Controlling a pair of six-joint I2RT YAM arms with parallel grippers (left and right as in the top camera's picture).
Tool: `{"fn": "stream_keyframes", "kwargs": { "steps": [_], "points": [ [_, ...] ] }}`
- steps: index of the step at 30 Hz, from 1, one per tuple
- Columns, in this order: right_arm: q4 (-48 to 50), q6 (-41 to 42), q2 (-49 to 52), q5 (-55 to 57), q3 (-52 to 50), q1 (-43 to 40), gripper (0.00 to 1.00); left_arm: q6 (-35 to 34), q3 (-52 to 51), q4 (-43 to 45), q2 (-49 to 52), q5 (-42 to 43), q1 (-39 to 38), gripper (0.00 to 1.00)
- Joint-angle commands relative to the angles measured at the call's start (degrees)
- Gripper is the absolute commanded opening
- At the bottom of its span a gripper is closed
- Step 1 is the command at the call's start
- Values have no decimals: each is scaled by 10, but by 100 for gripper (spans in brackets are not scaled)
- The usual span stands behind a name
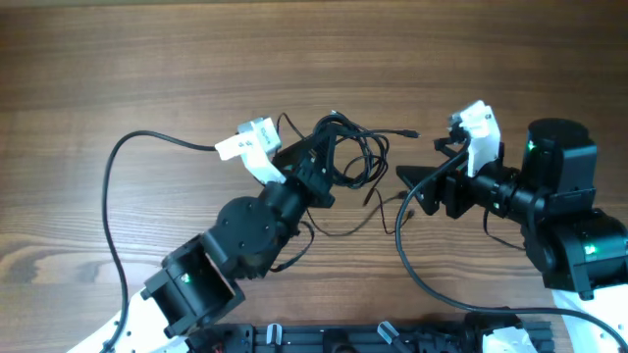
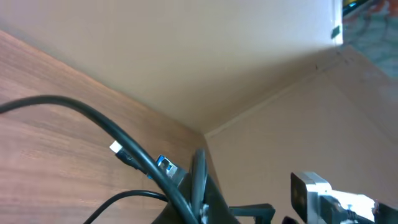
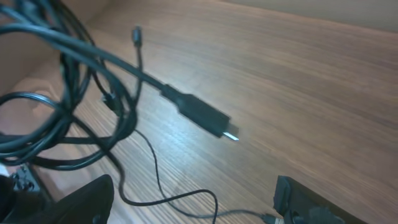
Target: Untangle cables
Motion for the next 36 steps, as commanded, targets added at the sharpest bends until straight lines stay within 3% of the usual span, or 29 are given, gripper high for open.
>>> {"fn": "stream_keyframes", "kwargs": {
  "steps": [1,3,7,17,21,26,31,33,36],
  "points": [
    [24,-28,-1,-122,2,-1,82,66,9,2,-27,14,2,4],
    [40,-62,-1,-228,2,-1,78,68,9,2,-27,20,2,4],
    [81,-58,0,-309,2,-1,74,76,9,0,-26,27,2,4],
    [84,-29,9,-250,2,-1,72,76,9,35,-23,117,2,4],
    [95,-29,10,-250,2,-1,58,76,9,40,-22,150,1,4],
    [98,-12,10,-251,2,-1,54,76,9,47,-11,177,1,4],
    [92,-9,10,-254,2,-1,53,76,9,108,27,183,1,4],
    [91,-10,10,-254,2,-1,47,76,9,125,33,183,1,4],
    [92,-12,10,-254,2,-1,27,76,9,128,33,183,1,4]
  ]
}}
